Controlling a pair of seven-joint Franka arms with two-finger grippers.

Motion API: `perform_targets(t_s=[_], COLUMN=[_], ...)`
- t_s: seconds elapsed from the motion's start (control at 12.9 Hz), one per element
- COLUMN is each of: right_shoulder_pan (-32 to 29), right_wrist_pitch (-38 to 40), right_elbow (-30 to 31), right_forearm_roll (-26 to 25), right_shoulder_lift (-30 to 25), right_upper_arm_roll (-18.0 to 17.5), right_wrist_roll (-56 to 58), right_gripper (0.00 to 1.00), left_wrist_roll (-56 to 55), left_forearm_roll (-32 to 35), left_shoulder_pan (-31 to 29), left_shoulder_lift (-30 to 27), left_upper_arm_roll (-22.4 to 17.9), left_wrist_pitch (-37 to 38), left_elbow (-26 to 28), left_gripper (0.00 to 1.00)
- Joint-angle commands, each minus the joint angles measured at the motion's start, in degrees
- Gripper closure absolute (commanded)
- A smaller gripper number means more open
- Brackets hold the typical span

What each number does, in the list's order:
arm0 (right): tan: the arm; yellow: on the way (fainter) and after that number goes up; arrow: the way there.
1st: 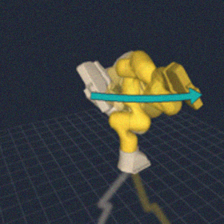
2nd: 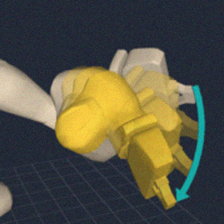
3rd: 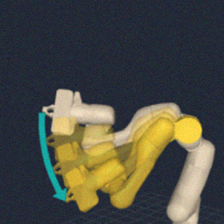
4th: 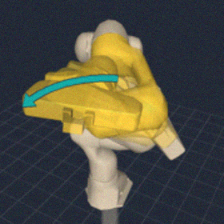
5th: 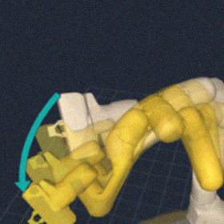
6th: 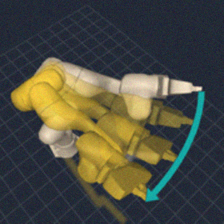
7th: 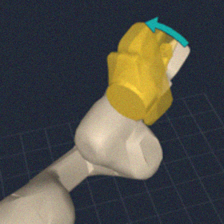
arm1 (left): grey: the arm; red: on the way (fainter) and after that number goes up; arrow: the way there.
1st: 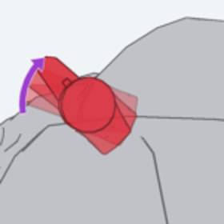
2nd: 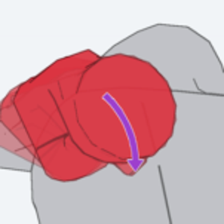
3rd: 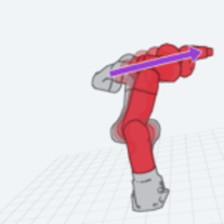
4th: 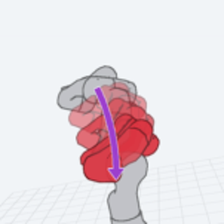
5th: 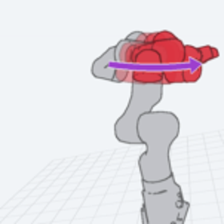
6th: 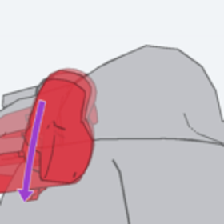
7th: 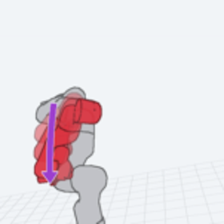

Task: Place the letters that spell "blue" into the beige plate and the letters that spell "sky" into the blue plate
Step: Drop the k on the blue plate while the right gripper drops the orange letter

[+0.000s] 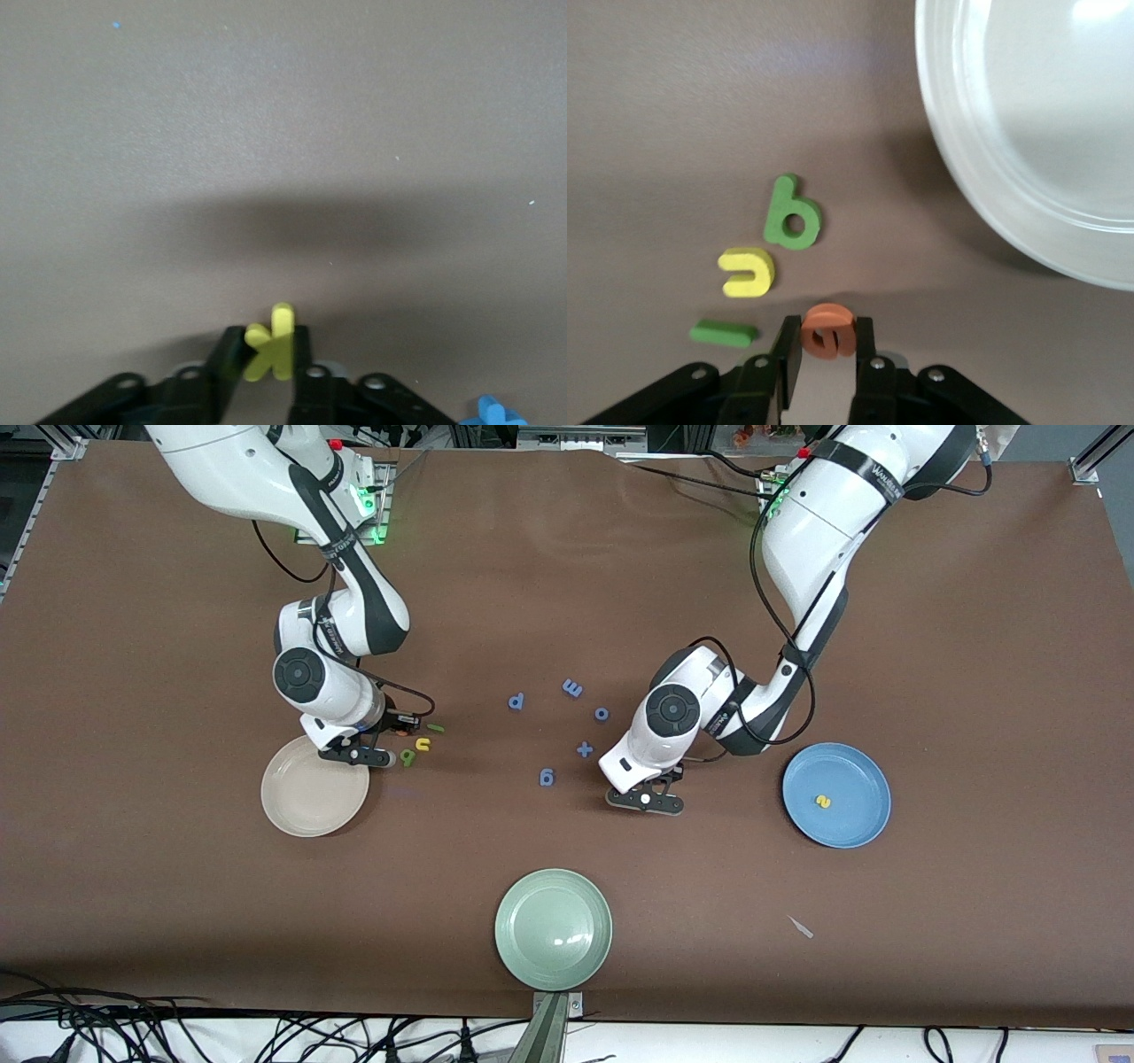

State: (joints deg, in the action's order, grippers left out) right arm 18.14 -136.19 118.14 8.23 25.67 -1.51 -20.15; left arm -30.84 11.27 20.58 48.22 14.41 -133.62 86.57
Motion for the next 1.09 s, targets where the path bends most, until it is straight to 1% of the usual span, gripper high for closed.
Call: perform_targets(t_s=[0.0,0.08,0.31,0.47,0.54,0.62,0.7,0.78,0.93,1.01], right_shoulder_pan=[-0.30,-0.30,-0.39,-0.74,-1.26,-1.27,-1.27,-1.27,-0.83,-0.74], right_wrist_pitch=[9.59,11.89,11.82,11.65,11.56,11.56,11.56,11.56,11.56,11.56], right_elbow=[-5.18,-6.59,-7.74,-8.10,-8.10,-8.10,-8.10,-8.10,-8.36,-8.45], right_forearm_roll=[0.74,0.65,-0.23,-0.23,-0.23,-0.23,-0.23,-0.06,0.30,0.56], right_shoulder_lift=[-1.76,-1.68,-1.33,-1.06,-0.98,-0.97,-0.97,-0.97,-0.97,-0.97], right_upper_arm_roll=[3.08,5.09,8.70,9.59,9.59,9.59,9.59,9.59,9.51,9.42], right_wrist_roll=[5.01,8.17,13.54,15.75,15.76,15.84,15.84,15.58,14.71,14.53], right_gripper=[0.80,0.80,0.80,0.78,0.72,0.70,0.63,0.57,0.50,0.49], left_wrist_roll=[-0.71,-0.36,0.60,7.16,10.85,14.89,19.20,23.76,29.41,30.48], left_forearm_roll=[0.95,1.47,1.74,4.18,5.68,6.57,7.53,7.80,7.89,7.89], left_shoulder_pan=[-0.88,-1.32,-4.04,-6.85,-8.61,-10.62,-13.34,-15.89,-20.12,-21.53], left_shoulder_lift=[-0.84,-1.97,-6.19,-8.39,-9.10,-9.54,-9.72,-9.63,-8.58,-7.62], left_upper_arm_roll=[-0.26,-0.26,-0.35,-0.35,-0.35,-0.35,-0.35,-0.26,-0.26,-0.26], left_wrist_pitch=[0.55,3.34,13.35,19.25,21.54,23.82,24.98,25.08,24.99,24.64], left_elbow=[0.18,0.00,-0.17,-0.26,-0.18,0.09,0.35,0.61,1.67,2.19], left_gripper=[1.00,1.00,1.00,1.00,1.00,1.00,1.00,0.99,0.98,0.97])
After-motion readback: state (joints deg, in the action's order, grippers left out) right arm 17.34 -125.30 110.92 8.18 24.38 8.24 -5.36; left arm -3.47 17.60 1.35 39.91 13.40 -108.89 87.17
